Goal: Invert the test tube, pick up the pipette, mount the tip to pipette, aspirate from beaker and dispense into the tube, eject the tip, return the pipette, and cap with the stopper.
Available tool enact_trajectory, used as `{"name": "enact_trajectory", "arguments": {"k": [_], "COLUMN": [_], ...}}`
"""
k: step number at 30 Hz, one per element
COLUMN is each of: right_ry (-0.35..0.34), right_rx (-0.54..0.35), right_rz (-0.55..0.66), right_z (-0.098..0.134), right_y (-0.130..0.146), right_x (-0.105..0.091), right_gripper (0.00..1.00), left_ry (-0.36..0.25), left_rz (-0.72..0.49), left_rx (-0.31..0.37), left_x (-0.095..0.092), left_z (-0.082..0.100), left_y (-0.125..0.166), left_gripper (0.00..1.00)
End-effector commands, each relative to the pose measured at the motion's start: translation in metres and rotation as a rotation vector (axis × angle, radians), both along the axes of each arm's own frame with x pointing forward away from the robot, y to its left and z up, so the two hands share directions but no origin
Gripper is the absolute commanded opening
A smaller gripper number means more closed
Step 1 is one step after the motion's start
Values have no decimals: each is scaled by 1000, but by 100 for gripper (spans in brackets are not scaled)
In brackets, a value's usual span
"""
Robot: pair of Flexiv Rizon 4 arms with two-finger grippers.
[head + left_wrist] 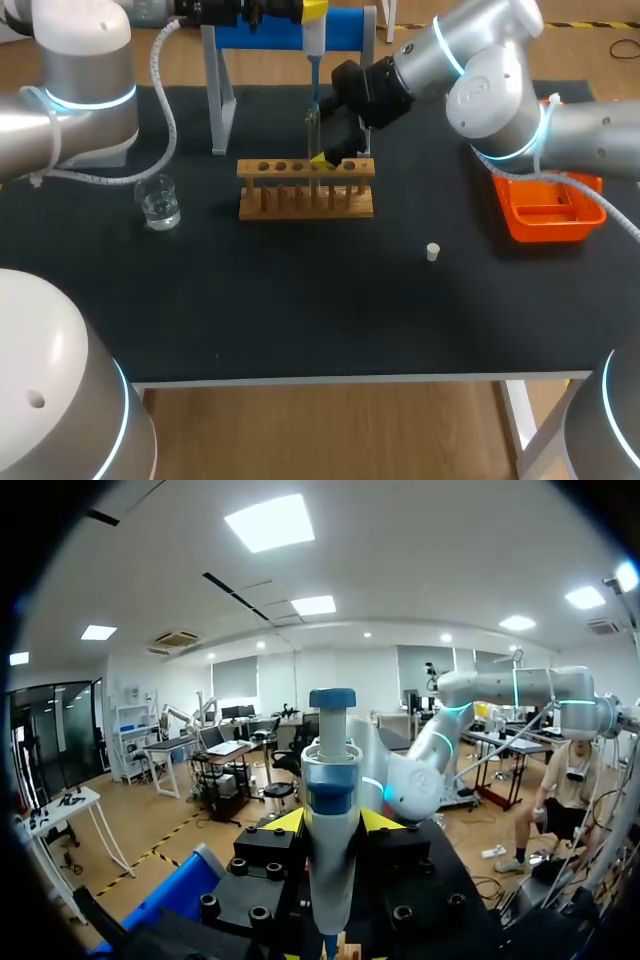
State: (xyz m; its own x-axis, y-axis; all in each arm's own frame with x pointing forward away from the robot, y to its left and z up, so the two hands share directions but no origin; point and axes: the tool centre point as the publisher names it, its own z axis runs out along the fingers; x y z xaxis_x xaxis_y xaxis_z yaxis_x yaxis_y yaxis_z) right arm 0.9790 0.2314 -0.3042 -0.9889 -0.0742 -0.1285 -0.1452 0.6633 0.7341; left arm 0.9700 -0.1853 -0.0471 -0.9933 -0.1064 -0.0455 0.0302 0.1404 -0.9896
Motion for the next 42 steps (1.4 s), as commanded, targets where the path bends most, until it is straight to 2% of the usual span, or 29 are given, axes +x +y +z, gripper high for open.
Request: {"name": "enact_trajectory", "arguments": {"k": [1, 42], "right_ry": [2, 2], "right_rx": [-3, -3], "right_rz": [2, 2], "right_z": [1, 1], "right_y": [0, 0], "right_x": [1, 1], "right_gripper": [100, 100], "left_ry": [0, 12], "left_rz": [4, 9], "left_rx": [-7, -29], "left_x": [0, 3], "left_z": [-5, -31], "left_y": [1, 2], "left_gripper": [0, 0]}}
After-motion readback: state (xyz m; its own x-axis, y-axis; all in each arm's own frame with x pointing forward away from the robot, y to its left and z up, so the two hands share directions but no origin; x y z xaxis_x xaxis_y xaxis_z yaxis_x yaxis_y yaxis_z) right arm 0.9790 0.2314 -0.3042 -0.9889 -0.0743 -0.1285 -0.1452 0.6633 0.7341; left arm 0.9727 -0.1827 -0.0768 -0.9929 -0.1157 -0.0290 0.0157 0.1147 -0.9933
